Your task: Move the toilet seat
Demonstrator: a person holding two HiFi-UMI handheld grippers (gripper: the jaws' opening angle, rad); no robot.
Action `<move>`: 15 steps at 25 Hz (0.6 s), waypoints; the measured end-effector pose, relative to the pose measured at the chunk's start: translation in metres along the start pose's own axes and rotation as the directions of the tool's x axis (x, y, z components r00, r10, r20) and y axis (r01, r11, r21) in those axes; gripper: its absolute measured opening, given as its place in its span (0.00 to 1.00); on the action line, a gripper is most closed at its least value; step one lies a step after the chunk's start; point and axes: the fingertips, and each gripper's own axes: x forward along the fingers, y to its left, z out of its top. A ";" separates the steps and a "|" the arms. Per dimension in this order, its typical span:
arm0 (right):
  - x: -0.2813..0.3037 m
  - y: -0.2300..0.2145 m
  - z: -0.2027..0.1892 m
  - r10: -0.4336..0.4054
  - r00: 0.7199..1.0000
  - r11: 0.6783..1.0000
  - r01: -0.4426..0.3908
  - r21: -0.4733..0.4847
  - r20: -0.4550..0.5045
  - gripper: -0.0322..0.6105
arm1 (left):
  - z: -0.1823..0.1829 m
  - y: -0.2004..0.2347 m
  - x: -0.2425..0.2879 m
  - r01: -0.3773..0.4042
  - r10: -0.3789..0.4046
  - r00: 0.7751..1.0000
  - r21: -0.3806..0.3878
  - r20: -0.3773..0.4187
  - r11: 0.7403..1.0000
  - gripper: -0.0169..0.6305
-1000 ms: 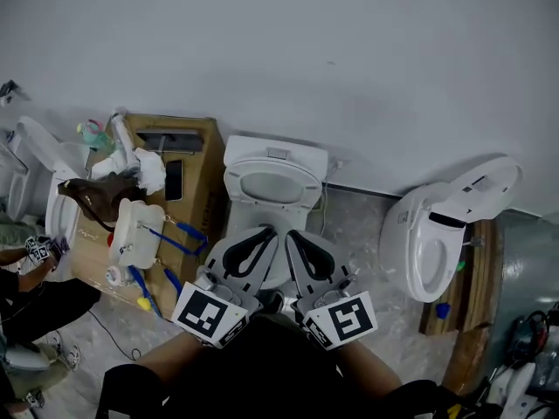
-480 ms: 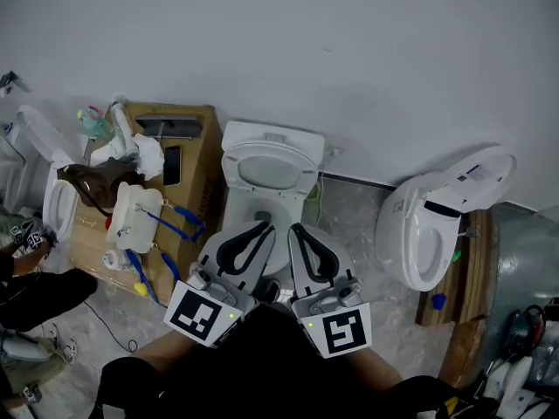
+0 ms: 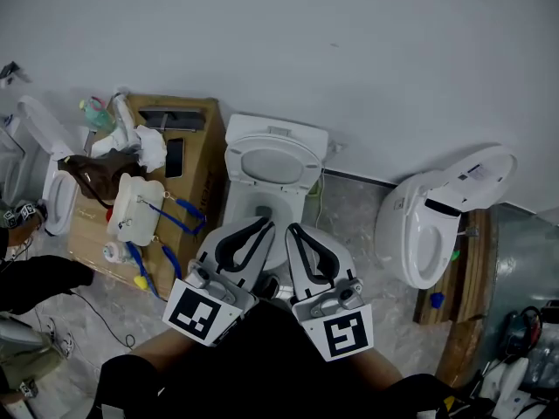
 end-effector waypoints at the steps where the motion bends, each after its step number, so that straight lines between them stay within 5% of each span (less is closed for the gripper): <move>1: 0.000 0.001 0.000 0.000 1.000 1.000 0.000 -0.003 0.000 0.10 | 0.000 0.000 -0.001 0.002 -0.002 1.000 0.001 0.001 1.000 0.09; 15: -0.005 0.005 -0.001 0.002 1.000 1.000 -0.002 0.010 0.007 0.10 | 0.002 -0.007 -0.007 0.011 -0.011 1.000 0.016 -0.006 1.000 0.09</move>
